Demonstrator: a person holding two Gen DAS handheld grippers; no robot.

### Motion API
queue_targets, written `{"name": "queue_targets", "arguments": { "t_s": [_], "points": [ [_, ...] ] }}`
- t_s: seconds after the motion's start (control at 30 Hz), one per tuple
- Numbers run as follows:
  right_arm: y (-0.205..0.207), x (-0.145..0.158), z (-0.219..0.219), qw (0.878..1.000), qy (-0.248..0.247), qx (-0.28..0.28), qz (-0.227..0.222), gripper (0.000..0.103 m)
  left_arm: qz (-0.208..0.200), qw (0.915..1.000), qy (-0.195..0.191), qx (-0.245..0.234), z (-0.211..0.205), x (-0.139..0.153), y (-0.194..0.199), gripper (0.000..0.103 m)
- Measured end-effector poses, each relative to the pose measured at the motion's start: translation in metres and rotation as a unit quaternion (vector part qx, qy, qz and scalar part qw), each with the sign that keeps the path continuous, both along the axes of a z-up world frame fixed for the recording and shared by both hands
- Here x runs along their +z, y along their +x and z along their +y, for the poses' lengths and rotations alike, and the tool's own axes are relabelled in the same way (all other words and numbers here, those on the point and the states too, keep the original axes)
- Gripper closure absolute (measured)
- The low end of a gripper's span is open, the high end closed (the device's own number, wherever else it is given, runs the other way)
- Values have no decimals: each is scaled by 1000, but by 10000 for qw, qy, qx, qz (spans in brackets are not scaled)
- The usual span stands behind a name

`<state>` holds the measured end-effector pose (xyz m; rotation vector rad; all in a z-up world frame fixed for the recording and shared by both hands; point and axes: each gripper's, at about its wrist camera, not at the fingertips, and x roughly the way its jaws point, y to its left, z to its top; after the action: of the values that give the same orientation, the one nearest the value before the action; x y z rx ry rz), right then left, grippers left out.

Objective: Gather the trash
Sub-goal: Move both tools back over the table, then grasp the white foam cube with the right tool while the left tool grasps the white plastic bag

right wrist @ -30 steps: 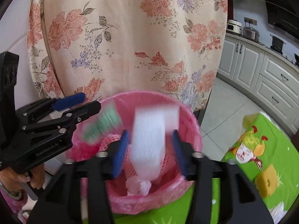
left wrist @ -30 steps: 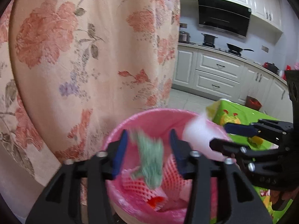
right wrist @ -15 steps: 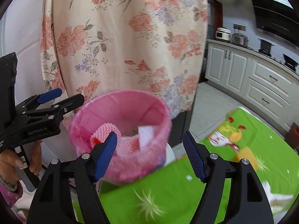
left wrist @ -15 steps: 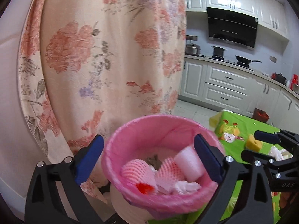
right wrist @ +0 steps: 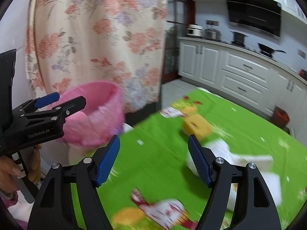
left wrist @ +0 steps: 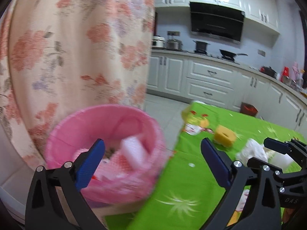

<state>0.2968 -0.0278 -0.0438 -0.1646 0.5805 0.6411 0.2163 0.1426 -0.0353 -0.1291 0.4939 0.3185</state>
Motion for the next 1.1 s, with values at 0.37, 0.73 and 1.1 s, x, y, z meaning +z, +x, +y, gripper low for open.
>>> {"name": "queue_targets", "arguments": {
  "t_s": [0.37, 0.73, 1.1],
  "points": [
    [-14, -31, -107, 9899, -34, -1418, -63, 34, 306, 9953, -1, -915, -92, -30, 23, 6],
    [0, -45, -151, 9767, 17, -2148, -3, 34, 553, 9893, 71, -1351, -145, -54, 42, 6],
    [34, -67, -160, 9736, 24, -2243, 431, 37, 618, 9883, 111, -1392, -159, -62, 63, 6]
  ]
}}
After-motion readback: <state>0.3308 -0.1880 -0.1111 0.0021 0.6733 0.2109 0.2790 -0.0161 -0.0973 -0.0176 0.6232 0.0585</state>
